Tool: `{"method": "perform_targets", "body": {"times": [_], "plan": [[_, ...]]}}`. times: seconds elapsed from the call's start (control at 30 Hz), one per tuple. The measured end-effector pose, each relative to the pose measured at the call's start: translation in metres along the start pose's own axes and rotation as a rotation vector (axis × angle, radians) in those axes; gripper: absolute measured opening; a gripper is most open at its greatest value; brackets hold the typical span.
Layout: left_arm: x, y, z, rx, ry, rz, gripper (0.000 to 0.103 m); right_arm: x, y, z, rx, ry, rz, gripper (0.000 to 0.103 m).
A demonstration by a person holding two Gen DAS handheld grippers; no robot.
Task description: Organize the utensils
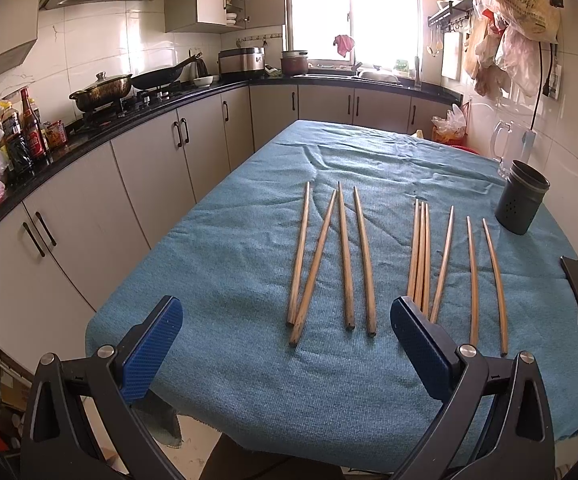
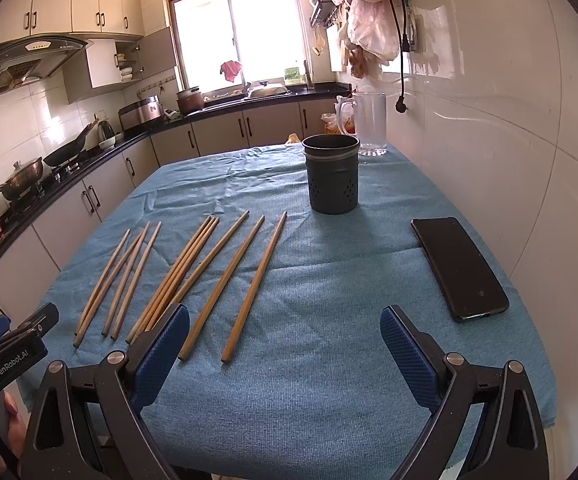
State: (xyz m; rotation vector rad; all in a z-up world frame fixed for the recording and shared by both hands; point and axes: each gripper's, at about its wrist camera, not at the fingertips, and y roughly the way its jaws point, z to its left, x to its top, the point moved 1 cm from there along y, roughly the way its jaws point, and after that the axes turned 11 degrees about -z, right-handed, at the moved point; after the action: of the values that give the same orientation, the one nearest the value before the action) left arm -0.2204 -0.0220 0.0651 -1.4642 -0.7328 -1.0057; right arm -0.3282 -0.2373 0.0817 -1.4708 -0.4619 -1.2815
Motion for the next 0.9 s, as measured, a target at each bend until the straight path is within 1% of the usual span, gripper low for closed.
{"method": "perform_targets", "body": {"times": [0.3, 0.43, 0.47, 0.57, 0.63, 0.67, 0.7, 0.73, 0.77, 0.8, 0.83, 0.87, 0.9], "plan": [[-0.01, 0.004, 0.002, -0.008, -0.002, 0.024, 0.103, 0.0, 0.004, -0.001, 0.008, 0.006, 0.015, 0.098], [-0.002, 0.012, 0.006, -0.02, 0.013, 0.038, 0.103, 0.004, 0.009, -0.003, 0.023, 0.001, 0.023, 0.098], [0.001, 0.016, 0.009, -0.033, 0.015, 0.048, 0.103, 0.006, 0.011, -0.004, 0.029, -0.002, 0.026, 0.098], [0.013, 0.032, 0.016, -0.077, 0.009, 0.093, 0.103, 0.013, 0.023, -0.005, 0.048, -0.009, 0.052, 0.092], [0.023, 0.045, 0.015, -0.125, 0.016, 0.123, 0.103, 0.016, 0.034, -0.007, 0.057, -0.002, 0.083, 0.085], [0.027, 0.051, 0.013, -0.141, 0.025, 0.138, 0.102, 0.018, 0.039, -0.007, 0.065, 0.004, 0.097, 0.083], [0.031, 0.058, 0.011, -0.162, 0.031, 0.155, 0.098, 0.02, 0.046, -0.008, 0.075, 0.013, 0.117, 0.08], [0.035, 0.064, 0.008, -0.189, 0.034, 0.174, 0.092, 0.022, 0.051, -0.009, 0.079, 0.015, 0.129, 0.077], [0.039, 0.071, 0.004, -0.217, 0.04, 0.201, 0.088, 0.024, 0.055, -0.009, 0.083, 0.013, 0.139, 0.075], [0.043, 0.079, -0.002, -0.251, 0.04, 0.241, 0.081, 0.025, 0.06, -0.009, 0.091, 0.016, 0.15, 0.073], [0.046, 0.086, -0.008, -0.289, 0.04, 0.272, 0.076, 0.028, 0.068, -0.01, 0.107, 0.028, 0.171, 0.068], [0.05, 0.095, -0.015, -0.333, 0.034, 0.305, 0.074, 0.029, 0.073, -0.012, 0.118, 0.042, 0.189, 0.064], [0.053, 0.103, -0.022, -0.347, 0.031, 0.323, 0.07, 0.031, 0.08, -0.014, 0.125, 0.061, 0.211, 0.061]]}}
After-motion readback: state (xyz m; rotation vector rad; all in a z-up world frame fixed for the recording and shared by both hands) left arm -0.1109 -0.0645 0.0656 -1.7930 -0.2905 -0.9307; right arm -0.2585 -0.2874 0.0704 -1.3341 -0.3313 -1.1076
